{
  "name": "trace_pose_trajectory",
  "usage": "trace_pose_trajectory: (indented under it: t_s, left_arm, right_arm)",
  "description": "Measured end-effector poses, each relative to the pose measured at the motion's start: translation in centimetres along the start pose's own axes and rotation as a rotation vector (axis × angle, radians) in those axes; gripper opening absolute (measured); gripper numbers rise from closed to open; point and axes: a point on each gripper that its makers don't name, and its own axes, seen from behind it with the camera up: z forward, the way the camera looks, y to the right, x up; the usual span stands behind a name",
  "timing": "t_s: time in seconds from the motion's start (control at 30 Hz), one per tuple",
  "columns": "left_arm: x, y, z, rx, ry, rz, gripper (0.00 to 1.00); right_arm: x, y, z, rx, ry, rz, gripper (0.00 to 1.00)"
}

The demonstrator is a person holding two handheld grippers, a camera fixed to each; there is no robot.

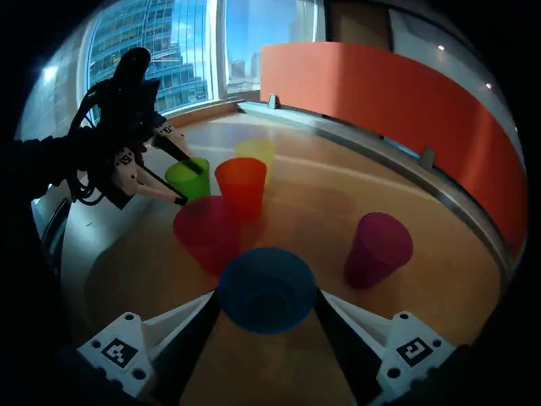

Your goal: Pour water

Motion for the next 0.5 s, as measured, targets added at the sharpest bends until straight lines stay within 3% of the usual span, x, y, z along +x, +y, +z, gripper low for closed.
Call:
trace_pose_trajectory:
  t_s: [0.5]
  left_arm:
    - [-0.06,-0.40,0.05,0.018,-0.004,0.001,0.87]
  right_arm:
    - [0.25,0.06,0.36,0.003,0.011,0.007,1.00]
